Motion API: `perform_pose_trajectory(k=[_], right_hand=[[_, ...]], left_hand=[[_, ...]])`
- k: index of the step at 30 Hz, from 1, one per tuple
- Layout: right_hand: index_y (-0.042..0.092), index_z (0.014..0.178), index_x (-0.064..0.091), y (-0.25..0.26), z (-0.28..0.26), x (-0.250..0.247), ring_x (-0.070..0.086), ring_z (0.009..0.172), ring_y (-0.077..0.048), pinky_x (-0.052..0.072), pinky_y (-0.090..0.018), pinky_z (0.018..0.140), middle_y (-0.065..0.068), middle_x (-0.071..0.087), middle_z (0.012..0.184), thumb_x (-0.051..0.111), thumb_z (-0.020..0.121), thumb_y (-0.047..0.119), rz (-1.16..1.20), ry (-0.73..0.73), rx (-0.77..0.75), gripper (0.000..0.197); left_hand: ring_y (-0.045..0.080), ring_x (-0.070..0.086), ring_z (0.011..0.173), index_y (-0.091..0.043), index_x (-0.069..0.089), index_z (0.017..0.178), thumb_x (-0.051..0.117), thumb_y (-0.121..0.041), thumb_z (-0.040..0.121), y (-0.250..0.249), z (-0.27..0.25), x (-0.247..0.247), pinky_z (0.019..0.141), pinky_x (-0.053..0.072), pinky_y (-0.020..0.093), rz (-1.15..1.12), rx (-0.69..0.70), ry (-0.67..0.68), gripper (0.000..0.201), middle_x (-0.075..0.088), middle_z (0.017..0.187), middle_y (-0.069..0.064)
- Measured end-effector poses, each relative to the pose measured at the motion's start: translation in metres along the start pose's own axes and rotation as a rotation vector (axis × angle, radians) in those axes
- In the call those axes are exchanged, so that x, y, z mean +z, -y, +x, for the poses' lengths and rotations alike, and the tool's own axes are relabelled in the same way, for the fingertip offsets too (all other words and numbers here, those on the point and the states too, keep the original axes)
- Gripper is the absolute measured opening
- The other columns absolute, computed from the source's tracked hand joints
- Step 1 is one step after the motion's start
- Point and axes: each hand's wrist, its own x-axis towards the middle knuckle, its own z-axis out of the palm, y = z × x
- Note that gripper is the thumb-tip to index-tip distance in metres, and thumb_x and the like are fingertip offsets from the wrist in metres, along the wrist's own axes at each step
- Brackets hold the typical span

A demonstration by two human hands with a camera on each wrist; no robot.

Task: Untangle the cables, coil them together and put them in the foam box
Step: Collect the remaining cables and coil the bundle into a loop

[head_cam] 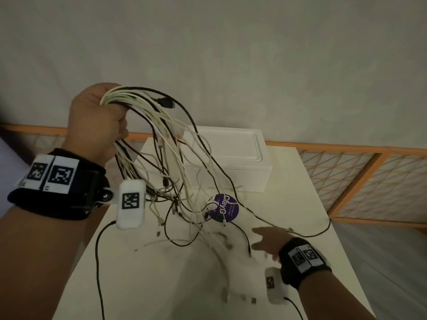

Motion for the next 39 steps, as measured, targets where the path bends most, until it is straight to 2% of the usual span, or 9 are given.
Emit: perform_pose_trajectory(k=[2, 5, 8, 12, 19, 24, 29, 34, 39], right_hand=[[0.012, 0.125, 0.06, 0.029, -0.023, -0.026, 0.064, 0.086, -0.016, 0.047, -0.018, 0.066, -0.009, 0.063, 0.124, 0.054, 0.093, 0.032, 0.038, -0.042, -0.152, 0.037], [0.014, 0.092, 0.068, 0.067, -0.059, -0.063, 0.067, 0.076, -0.015, 0.053, -0.028, 0.07, -0.001, 0.071, 0.089, 0.059, 0.089, 0.031, 0.272, -0.506, -0.499, 0.019], [0.025, 0.13, 0.047, 0.102, -0.1, -0.092, 0.051, 0.114, -0.002, 0.043, -0.017, 0.095, 0.009, 0.052, 0.129, 0.07, 0.081, 0.043, 0.609, -0.955, -0.811, 0.056], [0.027, 0.15, 0.014, 0.132, -0.107, -0.098, 0.049, 0.124, -0.006, 0.039, -0.021, 0.101, 0.001, 0.051, 0.137, 0.08, 0.072, 0.038, 0.585, -0.649, -0.901, 0.103], [0.01, 0.092, 0.063, 0.11, -0.058, -0.076, 0.054, 0.058, 0.002, 0.041, -0.014, 0.059, 0.012, 0.058, 0.068, 0.068, 0.08, 0.008, 0.679, -0.504, -0.729, 0.013], [0.006, 0.093, 0.059, 0.11, -0.055, -0.072, 0.05, 0.061, -0.011, 0.04, -0.025, 0.057, 0.0, 0.056, 0.07, 0.055, 0.087, 0.007, 0.581, -0.641, -0.715, 0.007], [0.004, 0.107, 0.055, 0.113, -0.066, -0.079, 0.058, 0.082, -0.027, 0.042, -0.034, 0.067, -0.012, 0.064, 0.092, 0.055, 0.086, 0.011, 0.191, -0.737, -0.759, 0.022], [0.008, 0.119, 0.054, 0.123, -0.071, -0.072, 0.057, 0.099, -0.026, 0.047, -0.035, 0.085, -0.011, 0.059, 0.112, 0.06, 0.08, 0.006, 0.106, -0.858, -0.843, 0.04], [0.02, 0.093, 0.059, 0.104, -0.067, -0.067, 0.051, 0.087, -0.008, 0.041, -0.021, 0.077, 0.006, 0.056, 0.095, 0.073, 0.078, 0.025, 0.381, -1.082, -0.874, 0.022]], left_hand=[[0.005, 0.035, 0.037, -0.024, 0.065, 0.073, 0.05, -0.001, 0.075, 0.003, -0.008, 0.006, 0.041, 0.027, 0.015, 0.093, 0.035, 0.073, 0.027, 0.048, 0.044, -0.013], [0.001, 0.051, 0.049, -0.032, 0.07, 0.069, 0.058, -0.008, 0.074, 0.008, -0.028, 0.02, 0.048, 0.04, 0.018, 0.321, 0.121, 0.224, 0.027, 0.063, 0.054, -0.014], [0.012, 0.066, 0.071, -0.028, 0.072, 0.077, 0.065, -0.004, 0.081, 0.018, -0.048, 0.036, 0.067, 0.05, 0.03, 0.466, 0.178, 0.43, 0.026, 0.072, 0.074, -0.005], [0.011, 0.067, 0.072, -0.037, 0.066, 0.076, 0.064, -0.021, 0.072, 0.033, -0.07, 0.047, 0.065, 0.051, 0.029, 0.495, 0.179, 0.676, 0.017, 0.071, 0.075, -0.007], [0.014, 0.056, 0.07, -0.032, 0.051, 0.081, 0.06, 0.002, 0.078, 0.063, -0.067, 0.03, 0.064, 0.041, 0.035, 0.604, 0.139, 0.502, 0.035, 0.059, 0.075, -0.006], [0.006, 0.057, 0.083, -0.031, 0.054, 0.091, 0.076, -0.029, 0.08, 0.072, -0.066, 0.031, 0.071, 0.041, 0.03, 0.778, 0.006, 0.673, 0.025, 0.06, 0.089, -0.009], [0.005, 0.042, 0.117, -0.029, 0.035, 0.142, 0.085, -0.038, 0.065, 0.046, -0.072, 0.039, 0.105, 0.034, 0.031, 0.968, 0.148, 0.821, 0.092, 0.044, 0.127, -0.018], [0.023, 0.064, 0.085, -0.014, 0.063, 0.102, 0.056, -0.017, 0.089, 0.066, -0.078, 0.056, 0.071, 0.048, 0.034, 1.005, 0.141, 0.728, 0.015, 0.068, 0.091, 0.004], [0.022, 0.056, 0.065, -0.021, 0.053, 0.063, 0.06, -0.028, 0.088, 0.065, -0.073, 0.042, 0.058, 0.041, 0.033, 0.911, 0.066, 0.526, 0.028, 0.057, 0.064, -0.001]])
